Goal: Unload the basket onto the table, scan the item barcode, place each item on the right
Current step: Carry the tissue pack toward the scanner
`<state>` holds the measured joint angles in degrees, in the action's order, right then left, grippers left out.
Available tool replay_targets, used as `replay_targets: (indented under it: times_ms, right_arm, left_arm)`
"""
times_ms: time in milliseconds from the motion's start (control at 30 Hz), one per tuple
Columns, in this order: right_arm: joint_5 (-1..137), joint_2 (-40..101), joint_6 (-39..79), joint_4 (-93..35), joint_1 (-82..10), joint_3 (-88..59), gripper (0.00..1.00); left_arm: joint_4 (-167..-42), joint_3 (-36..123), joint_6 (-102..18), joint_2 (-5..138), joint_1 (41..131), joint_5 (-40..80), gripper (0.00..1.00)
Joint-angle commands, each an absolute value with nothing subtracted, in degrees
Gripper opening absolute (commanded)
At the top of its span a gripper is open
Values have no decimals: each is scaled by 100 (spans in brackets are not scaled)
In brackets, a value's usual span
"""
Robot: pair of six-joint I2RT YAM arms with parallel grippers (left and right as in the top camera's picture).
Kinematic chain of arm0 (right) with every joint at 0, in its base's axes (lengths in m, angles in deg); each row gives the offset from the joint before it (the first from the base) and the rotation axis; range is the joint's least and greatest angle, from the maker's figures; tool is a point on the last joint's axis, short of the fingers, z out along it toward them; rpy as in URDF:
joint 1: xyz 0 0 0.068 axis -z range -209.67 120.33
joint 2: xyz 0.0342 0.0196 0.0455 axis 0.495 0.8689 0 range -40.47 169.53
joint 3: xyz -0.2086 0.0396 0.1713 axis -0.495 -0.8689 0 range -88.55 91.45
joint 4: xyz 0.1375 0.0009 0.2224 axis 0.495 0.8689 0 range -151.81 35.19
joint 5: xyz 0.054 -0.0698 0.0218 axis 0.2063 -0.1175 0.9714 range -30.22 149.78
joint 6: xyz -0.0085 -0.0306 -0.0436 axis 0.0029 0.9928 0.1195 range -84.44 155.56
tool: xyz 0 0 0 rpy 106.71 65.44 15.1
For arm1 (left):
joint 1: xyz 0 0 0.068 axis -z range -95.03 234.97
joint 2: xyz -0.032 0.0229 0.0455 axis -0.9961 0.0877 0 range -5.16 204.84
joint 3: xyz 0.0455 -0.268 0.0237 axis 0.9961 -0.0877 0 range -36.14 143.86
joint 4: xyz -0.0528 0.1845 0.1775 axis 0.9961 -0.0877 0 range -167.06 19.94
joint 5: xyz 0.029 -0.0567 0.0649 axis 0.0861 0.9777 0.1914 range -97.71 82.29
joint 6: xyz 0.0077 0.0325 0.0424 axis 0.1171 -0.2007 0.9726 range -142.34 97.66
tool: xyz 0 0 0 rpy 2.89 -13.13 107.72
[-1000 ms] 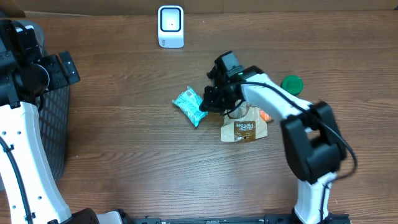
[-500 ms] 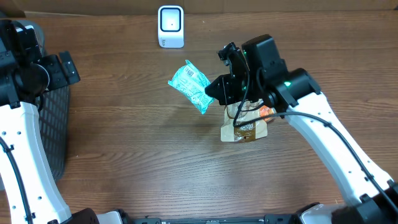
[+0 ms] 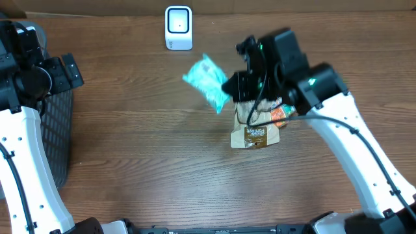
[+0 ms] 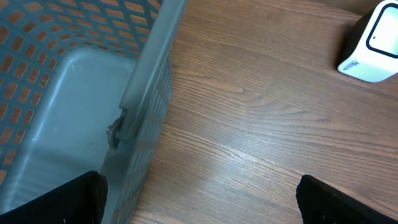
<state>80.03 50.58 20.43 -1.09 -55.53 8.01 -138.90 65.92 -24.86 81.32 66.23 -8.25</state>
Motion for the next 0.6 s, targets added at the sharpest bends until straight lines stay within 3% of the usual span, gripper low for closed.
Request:
replay_targets:
  times_ms: [0, 200, 400, 567]
  right_arm:
    - [7308, 5526, 2314, 272, -5543, 2287, 4]
    - [5665, 6747, 2740, 536, -5709, 4029, 4]
    - [2257, 7858, 3743, -1424, -6257, 4007, 4]
    - [1669, 8682, 6062, -3171, -6347, 4007, 4]
  left_arm:
    - [-13885, 6710, -2360, 8140, 6625, -827, 100]
    - [-13885, 6710, -2360, 8140, 6625, -827, 100]
    - [-13885, 6710, -2360, 8140, 6625, -827, 99]
    - [-13885, 6710, -2360, 8140, 6625, -827, 99]
